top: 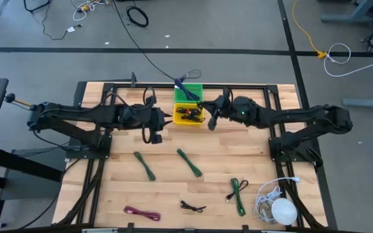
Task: Pick & Place USB Port
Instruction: Put the black charger cable into the yellow basket
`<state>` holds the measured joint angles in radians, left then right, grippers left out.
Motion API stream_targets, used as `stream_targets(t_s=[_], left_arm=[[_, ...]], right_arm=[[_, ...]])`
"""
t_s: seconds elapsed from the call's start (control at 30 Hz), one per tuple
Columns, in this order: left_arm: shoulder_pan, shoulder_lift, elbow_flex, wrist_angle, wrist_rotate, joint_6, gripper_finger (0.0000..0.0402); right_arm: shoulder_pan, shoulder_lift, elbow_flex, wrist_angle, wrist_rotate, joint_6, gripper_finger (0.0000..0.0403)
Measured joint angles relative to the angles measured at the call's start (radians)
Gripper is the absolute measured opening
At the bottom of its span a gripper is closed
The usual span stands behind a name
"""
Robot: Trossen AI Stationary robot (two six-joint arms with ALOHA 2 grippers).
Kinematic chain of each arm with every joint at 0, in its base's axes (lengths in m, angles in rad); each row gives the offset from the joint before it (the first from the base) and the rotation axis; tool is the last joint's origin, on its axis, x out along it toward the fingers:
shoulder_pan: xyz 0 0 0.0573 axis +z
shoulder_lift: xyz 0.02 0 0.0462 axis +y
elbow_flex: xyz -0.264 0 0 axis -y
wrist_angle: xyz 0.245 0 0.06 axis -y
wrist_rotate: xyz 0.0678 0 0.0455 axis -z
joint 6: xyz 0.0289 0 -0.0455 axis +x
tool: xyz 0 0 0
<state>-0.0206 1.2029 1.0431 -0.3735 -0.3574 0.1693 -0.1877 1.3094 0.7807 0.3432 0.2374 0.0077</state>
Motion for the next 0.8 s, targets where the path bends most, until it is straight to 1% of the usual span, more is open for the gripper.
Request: stream_targets(t_s=[0.1,0.2,0.33,0.43,0.6,0.8], left_arm=[[0.0,-0.004,-0.001,-0.005,0.007,-0.001,0.0096],[-0.001,-0.005,-0.001,-0.002,0.007,-0.001,0.0096],[-0.001,-0.005,-0.001,0.001,0.007,-0.001,0.0096],[-0.001,-0.005,-0.001,0.001,0.007,-0.002,0.0096],[-0.002,-0.005,-0.001,0.003,0.046,-0.003,0.0096],[-0.005,-0.005,-0.001,0.002,0.07,-0.004,0.0096]], right_arm=[[-0.063,0.036,0.0,-0.016,-0.063,0.011,0.001],[-0.11,0.096,0.03,-0.079,-0.103,0.014,0.001],[-0.132,0.201,0.103,-0.175,-0.102,-0.014,0.001],[-0.132,0.267,0.163,-0.189,-0.099,-0.049,0.001],[-0.132,0.364,0.233,-0.267,-0.097,-0.1,0.001],[-0.132,0.429,0.257,-0.329,-0.097,-0.129,0.001]])
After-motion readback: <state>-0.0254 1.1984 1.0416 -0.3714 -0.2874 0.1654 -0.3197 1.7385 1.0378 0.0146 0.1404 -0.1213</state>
